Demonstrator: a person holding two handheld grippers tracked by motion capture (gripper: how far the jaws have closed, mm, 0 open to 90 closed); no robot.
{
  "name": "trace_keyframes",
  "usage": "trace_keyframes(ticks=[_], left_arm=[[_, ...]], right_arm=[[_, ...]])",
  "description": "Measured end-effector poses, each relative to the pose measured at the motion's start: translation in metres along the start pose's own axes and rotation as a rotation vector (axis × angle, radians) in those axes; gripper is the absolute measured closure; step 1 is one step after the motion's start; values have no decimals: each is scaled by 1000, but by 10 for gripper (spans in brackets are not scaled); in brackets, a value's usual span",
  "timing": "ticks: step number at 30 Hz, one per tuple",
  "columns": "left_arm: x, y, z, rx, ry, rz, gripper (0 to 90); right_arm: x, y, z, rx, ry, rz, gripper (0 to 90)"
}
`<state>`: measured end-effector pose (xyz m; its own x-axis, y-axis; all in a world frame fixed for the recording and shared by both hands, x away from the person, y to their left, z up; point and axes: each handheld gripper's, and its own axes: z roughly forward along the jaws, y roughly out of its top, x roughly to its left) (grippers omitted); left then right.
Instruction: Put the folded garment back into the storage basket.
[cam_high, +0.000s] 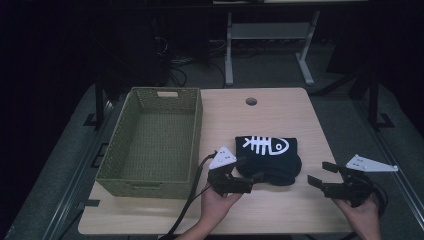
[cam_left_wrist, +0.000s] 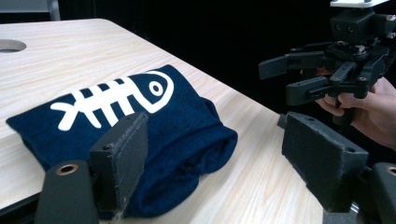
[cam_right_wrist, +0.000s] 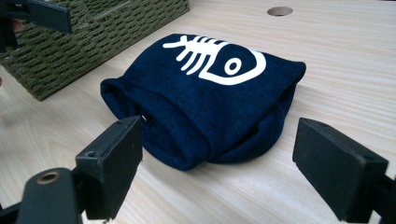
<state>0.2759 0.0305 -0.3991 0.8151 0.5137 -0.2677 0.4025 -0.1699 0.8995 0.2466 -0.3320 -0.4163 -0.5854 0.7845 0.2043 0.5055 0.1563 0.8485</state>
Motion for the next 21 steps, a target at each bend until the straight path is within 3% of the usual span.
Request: trace_keyframes(ticks=[6, 11, 12, 14, 18, 21], left_arm=[[6, 13, 11, -13, 32, -10, 222], [16, 22, 23, -4, 56, -48, 222], [21, 25, 28, 0, 44, -82, 245], [23, 26, 30, 2, 56, -86, 247], [32, 27, 39, 21, 112, -81, 247], [39, 22, 47, 54, 152, -107, 237]], right_arm=[[-3, 10, 9, 3, 6, -3, 152], [-8, 21, 22, 17, 22, 6, 153], [-9, 26, 27, 11, 28, 15, 153], [-9, 28, 30, 17, 34, 13, 153], [-11, 35, 41, 26, 29, 15, 156], [-18, 37, 53, 35, 23, 36, 159]])
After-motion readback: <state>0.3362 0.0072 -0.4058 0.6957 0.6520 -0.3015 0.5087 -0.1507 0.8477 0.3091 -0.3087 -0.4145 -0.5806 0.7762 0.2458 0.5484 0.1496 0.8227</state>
